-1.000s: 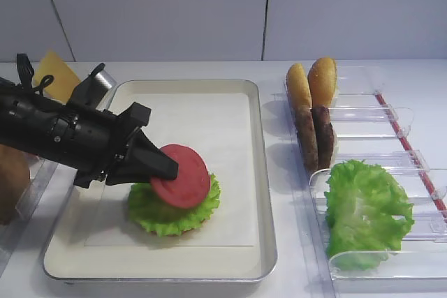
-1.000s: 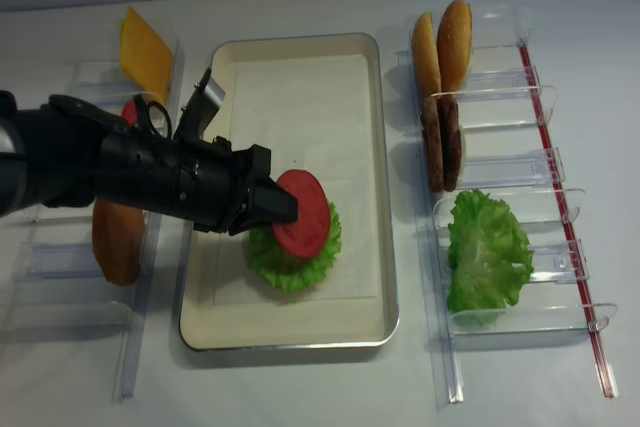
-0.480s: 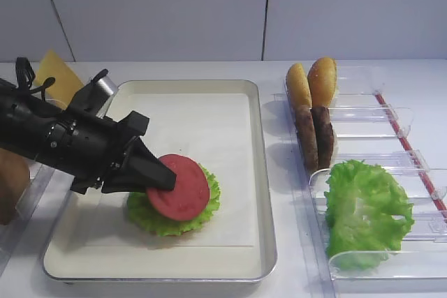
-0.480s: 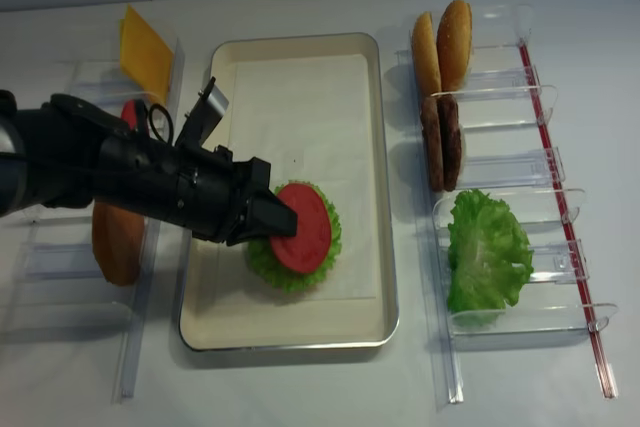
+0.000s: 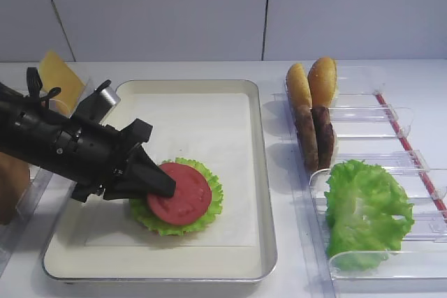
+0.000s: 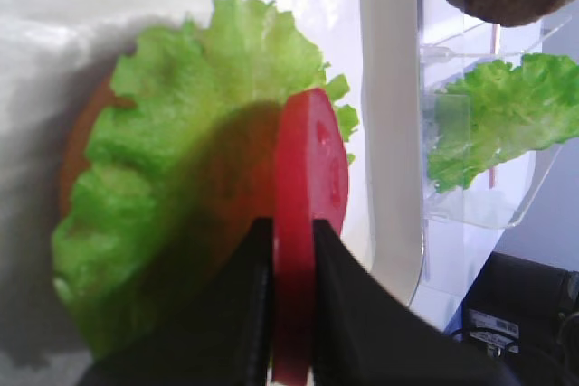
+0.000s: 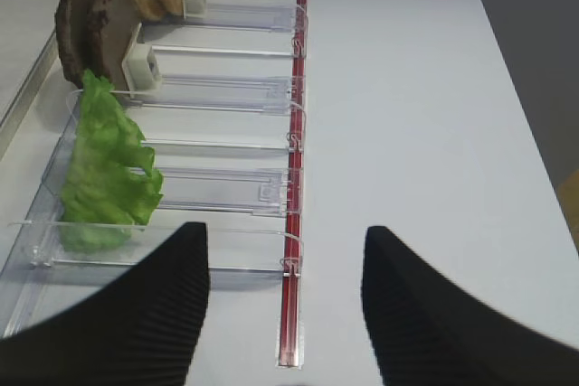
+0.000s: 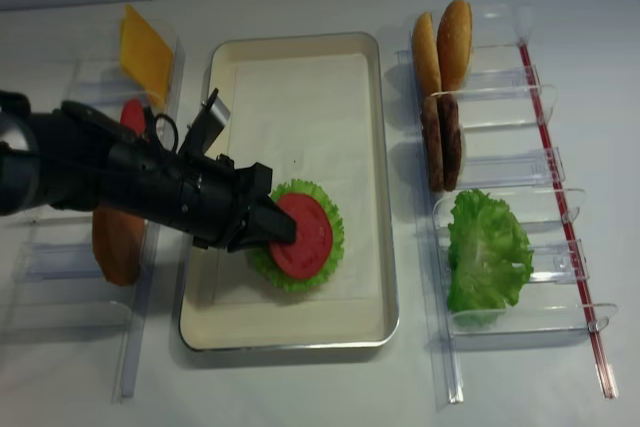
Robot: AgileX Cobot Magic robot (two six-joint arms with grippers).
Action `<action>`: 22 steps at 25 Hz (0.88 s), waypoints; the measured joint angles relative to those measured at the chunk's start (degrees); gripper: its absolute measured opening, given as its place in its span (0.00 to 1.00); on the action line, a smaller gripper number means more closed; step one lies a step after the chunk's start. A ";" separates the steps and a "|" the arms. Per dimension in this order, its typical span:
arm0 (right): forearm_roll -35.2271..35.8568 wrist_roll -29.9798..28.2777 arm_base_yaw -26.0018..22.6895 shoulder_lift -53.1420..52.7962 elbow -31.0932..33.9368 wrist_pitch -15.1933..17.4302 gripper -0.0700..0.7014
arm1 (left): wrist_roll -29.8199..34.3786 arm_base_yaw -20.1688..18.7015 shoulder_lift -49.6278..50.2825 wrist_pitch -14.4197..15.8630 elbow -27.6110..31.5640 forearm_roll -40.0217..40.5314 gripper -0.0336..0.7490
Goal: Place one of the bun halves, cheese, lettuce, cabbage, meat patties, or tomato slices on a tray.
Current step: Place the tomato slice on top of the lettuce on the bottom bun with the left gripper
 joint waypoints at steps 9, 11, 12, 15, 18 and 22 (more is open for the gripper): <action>0.00 0.00 0.00 0.00 0.00 0.00 0.63 | -1.05 0.00 0.13 -1.24 0.00 0.00 0.18; 0.00 0.00 0.00 0.00 0.00 0.00 0.63 | -1.17 0.00 0.37 -1.84 0.00 0.10 0.25; 0.00 0.00 0.00 0.00 0.00 0.00 0.63 | -1.34 0.00 0.37 -2.11 0.00 0.10 0.29; 0.00 0.00 0.00 0.00 0.00 0.00 0.63 | -2.19 0.00 0.37 -2.01 0.00 -0.11 0.39; 0.00 0.00 0.00 0.00 0.00 0.00 0.63 | -3.21 0.00 0.37 -1.34 -0.36 -0.25 0.46; 0.00 0.00 0.00 0.00 0.00 0.00 0.63 | -5.17 0.00 0.37 -0.73 -1.97 1.18 0.49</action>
